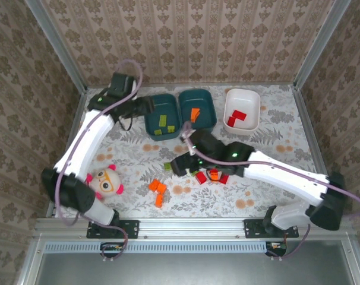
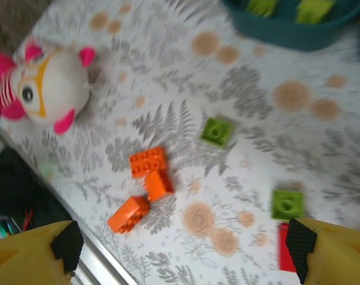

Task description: Sort the legos into containers by color

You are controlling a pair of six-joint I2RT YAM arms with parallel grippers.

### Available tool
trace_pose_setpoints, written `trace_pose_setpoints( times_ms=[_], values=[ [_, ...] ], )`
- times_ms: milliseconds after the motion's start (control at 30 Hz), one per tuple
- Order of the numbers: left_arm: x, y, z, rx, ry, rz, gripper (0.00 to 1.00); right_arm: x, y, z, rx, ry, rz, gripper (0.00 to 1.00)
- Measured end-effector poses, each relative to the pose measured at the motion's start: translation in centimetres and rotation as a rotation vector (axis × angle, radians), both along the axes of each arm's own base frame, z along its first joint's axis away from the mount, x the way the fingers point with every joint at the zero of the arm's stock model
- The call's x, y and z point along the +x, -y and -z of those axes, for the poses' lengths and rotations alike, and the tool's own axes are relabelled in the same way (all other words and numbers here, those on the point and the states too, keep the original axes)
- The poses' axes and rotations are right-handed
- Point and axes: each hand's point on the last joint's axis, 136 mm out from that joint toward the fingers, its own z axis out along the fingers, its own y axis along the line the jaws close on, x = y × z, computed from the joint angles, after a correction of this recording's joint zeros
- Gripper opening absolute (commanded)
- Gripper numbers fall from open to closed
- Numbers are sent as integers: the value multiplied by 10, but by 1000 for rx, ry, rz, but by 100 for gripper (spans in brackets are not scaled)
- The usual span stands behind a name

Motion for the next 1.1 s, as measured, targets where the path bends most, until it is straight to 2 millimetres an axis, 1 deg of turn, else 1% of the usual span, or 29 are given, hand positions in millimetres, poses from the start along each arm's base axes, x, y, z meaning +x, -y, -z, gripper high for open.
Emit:
trace_pose_setpoints(
  times_ms=[100, 200, 267, 367, 500, 567, 667, 900, 1000, 1100],
  values=[
    [-43, -20, 7, -11, 1, -33, 68, -14, -30, 30, -85, -63, -72, 93],
    [-83, -37, 18, -21, 1, -55, 67, -30, -52, 62, -175, -128, -118, 93],
    [-107, -47, 22, -38, 17, -69, 67, -42, -62, 80, -227, -182, -123, 91],
    [-142, -60, 21, -72, 62, -82, 67, -57, -73, 102, -295, -265, -107, 91],
    [-178, -74, 12, -112, 125, -90, 67, -66, -84, 121, -346, -367, -36, 87],
    [-190, -79, 11, -118, 136, -89, 67, -68, -86, 127, -360, -417, 11, 83],
    [-203, -82, 14, -120, 122, -82, 67, -71, -93, 139, -367, -487, 83, 76],
    [-224, -82, 23, -132, 78, -49, 68, -78, -92, 174, -399, -605, 256, 64],
    [-229, -81, 24, -135, 74, -30, 67, -78, -95, 185, -395, -627, 307, 54],
    [-234, -79, 26, -135, 59, -9, 67, -77, -98, 190, -383, -638, 343, 44]
  ],
)
